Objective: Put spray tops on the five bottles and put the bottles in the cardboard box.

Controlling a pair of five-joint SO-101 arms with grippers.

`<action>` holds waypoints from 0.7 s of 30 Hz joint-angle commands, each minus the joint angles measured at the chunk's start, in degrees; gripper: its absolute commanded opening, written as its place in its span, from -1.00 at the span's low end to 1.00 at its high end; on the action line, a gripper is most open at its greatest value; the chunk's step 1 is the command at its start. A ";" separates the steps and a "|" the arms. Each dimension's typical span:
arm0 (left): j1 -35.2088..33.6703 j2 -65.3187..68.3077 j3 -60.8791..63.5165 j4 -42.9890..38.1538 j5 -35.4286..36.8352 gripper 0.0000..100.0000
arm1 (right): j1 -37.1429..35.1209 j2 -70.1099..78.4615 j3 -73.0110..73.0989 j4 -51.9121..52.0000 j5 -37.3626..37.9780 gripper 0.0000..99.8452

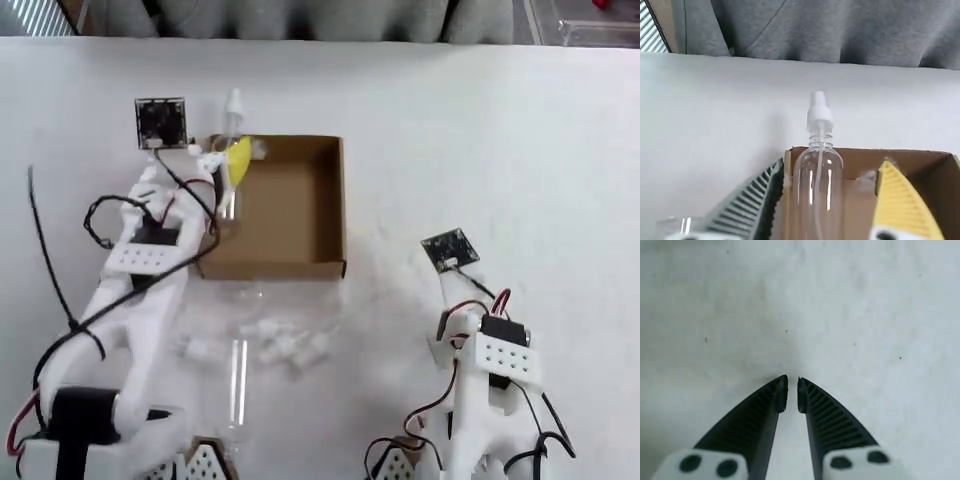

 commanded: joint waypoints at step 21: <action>-0.66 30.73 -58.55 40.88 0.09 -0.44 | 0.04 -0.84 -0.26 -0.84 0.53 -0.97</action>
